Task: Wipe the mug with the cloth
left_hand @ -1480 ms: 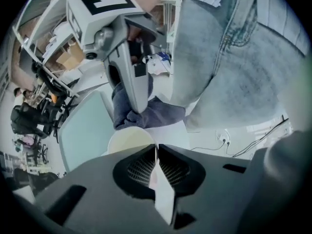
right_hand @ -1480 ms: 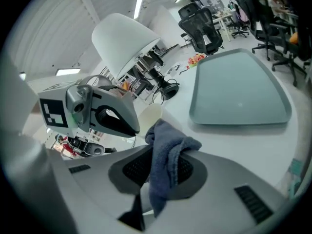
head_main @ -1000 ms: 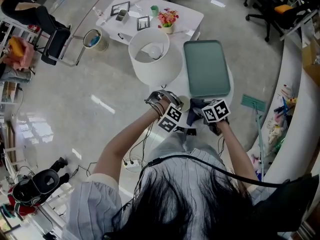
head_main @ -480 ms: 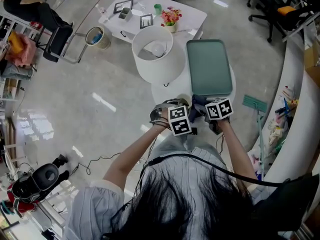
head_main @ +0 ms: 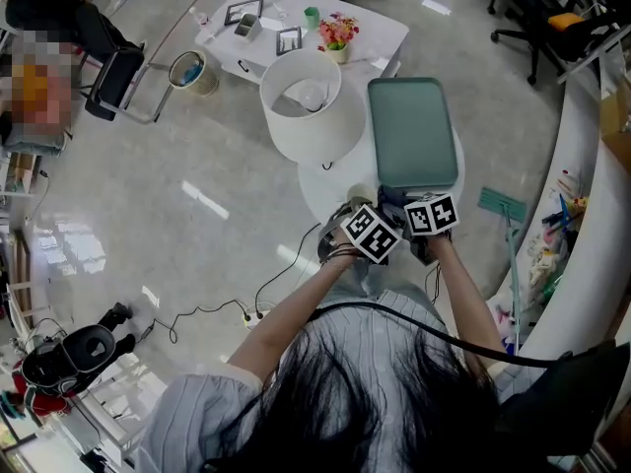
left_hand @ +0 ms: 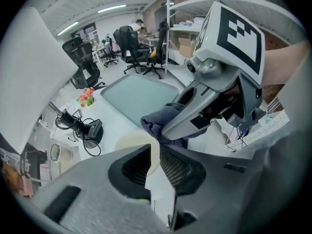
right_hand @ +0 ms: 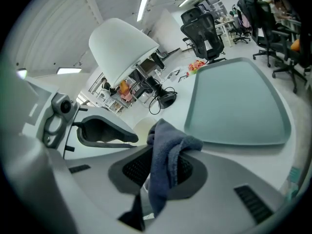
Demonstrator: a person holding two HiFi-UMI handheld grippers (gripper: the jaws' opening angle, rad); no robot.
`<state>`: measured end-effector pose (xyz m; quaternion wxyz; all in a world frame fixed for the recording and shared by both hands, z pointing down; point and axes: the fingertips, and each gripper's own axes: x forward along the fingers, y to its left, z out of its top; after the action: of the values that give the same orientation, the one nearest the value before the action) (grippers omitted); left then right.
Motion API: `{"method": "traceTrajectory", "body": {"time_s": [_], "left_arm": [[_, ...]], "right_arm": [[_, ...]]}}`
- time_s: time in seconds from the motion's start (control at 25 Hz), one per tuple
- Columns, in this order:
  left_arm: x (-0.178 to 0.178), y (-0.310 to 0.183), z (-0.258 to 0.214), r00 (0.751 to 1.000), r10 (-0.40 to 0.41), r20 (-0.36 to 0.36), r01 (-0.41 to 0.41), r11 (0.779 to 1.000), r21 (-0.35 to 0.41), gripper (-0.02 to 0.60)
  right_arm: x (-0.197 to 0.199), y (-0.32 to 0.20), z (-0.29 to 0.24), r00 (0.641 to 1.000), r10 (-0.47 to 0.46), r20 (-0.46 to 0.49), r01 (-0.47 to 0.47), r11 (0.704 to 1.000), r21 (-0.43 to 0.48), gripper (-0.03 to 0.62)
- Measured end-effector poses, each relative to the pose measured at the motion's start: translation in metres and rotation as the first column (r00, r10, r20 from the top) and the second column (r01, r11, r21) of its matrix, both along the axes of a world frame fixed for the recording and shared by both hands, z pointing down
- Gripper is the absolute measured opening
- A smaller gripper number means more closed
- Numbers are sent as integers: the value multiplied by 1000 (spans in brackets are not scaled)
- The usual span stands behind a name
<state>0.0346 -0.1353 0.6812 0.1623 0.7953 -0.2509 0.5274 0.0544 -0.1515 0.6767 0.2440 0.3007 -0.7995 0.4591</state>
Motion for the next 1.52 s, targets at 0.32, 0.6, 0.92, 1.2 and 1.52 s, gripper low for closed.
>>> {"method": "traceTrajectory", "body": {"time_s": [0.32, 0.6, 0.92, 1.2, 1.52], "left_arm": [[5, 1, 10, 999, -26, 22, 26, 1000, -9, 40], [5, 1, 14, 999, 33, 32, -33, 999, -6, 38], [-4, 13, 15, 904, 420, 78, -417, 907, -52, 32], [-17, 32, 15, 706, 699, 110, -690, 715, -111, 32], [-28, 38, 17, 452, 875, 171, -870, 475, -132, 32]], "right_arm": [[2, 0, 1, 1000, -2, -2, 2, 1000, -2, 80], [2, 1, 3, 1000, 3, 0, -3, 1000, -10, 80], [5, 3, 4, 999, -52, -16, 52, 999, 3, 80], [3, 7, 1, 991, -132, -27, 133, 991, 9, 80], [4, 0, -4, 944, -313, -107, 319, 947, 42, 80]]}}
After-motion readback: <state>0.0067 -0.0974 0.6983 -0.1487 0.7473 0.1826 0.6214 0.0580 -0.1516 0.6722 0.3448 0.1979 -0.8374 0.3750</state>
